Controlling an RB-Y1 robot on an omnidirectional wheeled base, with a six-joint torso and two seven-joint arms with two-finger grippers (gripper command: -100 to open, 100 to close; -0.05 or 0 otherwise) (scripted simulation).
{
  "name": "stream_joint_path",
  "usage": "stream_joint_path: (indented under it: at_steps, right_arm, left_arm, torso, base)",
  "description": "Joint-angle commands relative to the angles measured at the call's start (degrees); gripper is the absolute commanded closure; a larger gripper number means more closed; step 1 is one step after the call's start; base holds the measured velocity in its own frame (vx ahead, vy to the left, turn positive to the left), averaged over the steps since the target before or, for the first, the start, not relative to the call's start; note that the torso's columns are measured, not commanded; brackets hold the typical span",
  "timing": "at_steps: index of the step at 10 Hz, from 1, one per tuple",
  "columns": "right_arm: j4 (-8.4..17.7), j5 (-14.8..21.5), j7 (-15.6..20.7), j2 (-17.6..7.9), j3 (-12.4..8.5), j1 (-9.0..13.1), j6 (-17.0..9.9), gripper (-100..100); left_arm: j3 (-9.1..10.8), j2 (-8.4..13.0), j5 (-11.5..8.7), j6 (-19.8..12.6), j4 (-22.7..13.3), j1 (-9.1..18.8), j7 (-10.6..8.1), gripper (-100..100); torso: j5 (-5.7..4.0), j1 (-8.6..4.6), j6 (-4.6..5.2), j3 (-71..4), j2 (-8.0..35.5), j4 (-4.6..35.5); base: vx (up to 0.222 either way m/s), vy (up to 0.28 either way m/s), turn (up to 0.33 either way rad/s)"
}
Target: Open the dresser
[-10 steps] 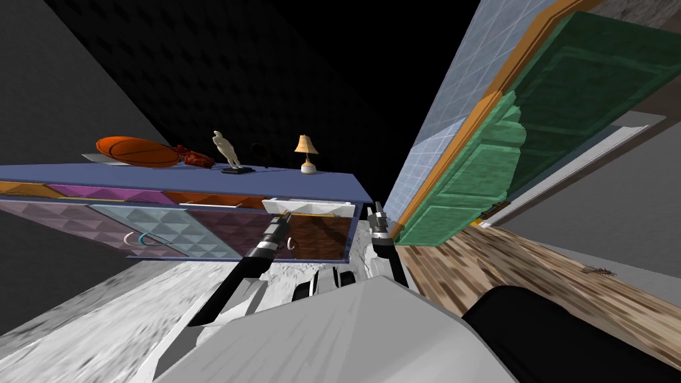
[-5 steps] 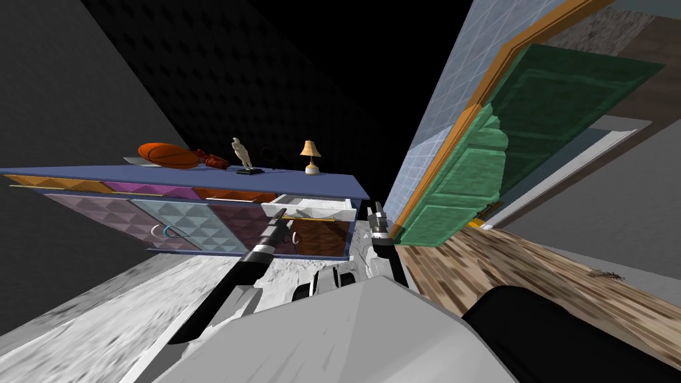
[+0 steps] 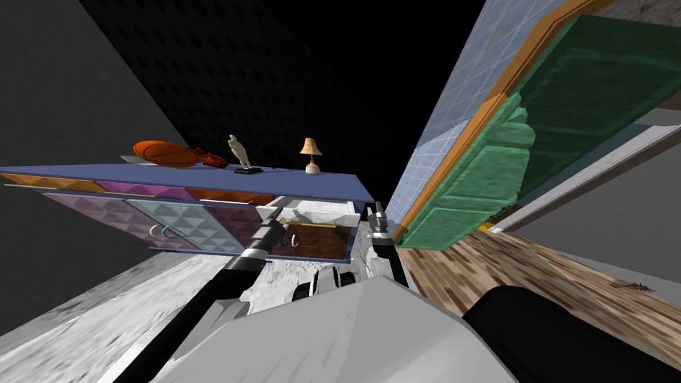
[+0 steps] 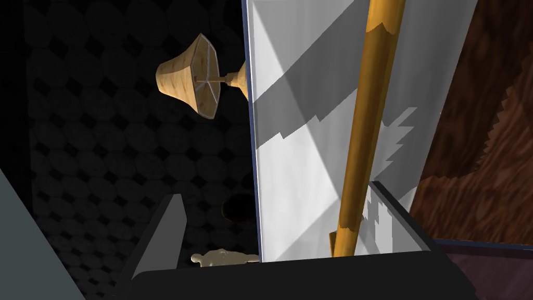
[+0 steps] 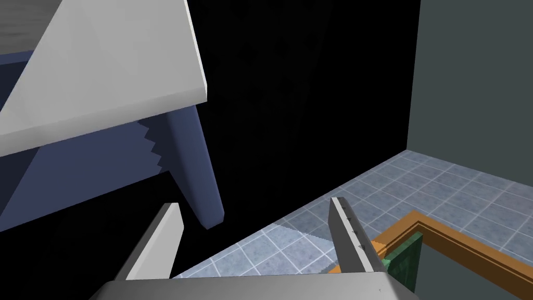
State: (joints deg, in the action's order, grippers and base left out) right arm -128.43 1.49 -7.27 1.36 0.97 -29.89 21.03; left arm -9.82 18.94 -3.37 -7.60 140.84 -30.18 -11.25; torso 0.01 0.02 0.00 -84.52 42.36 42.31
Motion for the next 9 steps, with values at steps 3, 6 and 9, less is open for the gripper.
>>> stream_joint_path:
  at_steps: [3,6,9]
  right_arm:
    - [0.00,0.00,0.00,0.00,0.00,0.00,0.00,0]
    - [0.00,0.00,0.00,0.00,0.00,0.01,0.00,0]
    - [0.00,0.00,0.00,0.00,0.00,0.01,0.00,0]
  left_arm:
    - [0.44,1.73,-0.52,-2.33,4.84,-2.55,-0.99,-100]
    - [0.43,1.79,-0.53,-2.51,4.96,-2.66,-1.04,0]
    - [0.43,1.79,-0.53,-2.55,4.91,-2.68,-1.04,0]
  torso:
    - [-0.06,-0.04,-0.01,-0.05,-0.01,0.09]
    - [-0.01,-0.02,0.00,0.01,0.03,0.02]
    - [-0.01,-0.03,0.00,-0.04,-0.05,-0.01]
  base:
    - [0.043,-0.008,0.027]
    - [0.002,0.000,0.000]
    - [0.000,0.000,0.000]
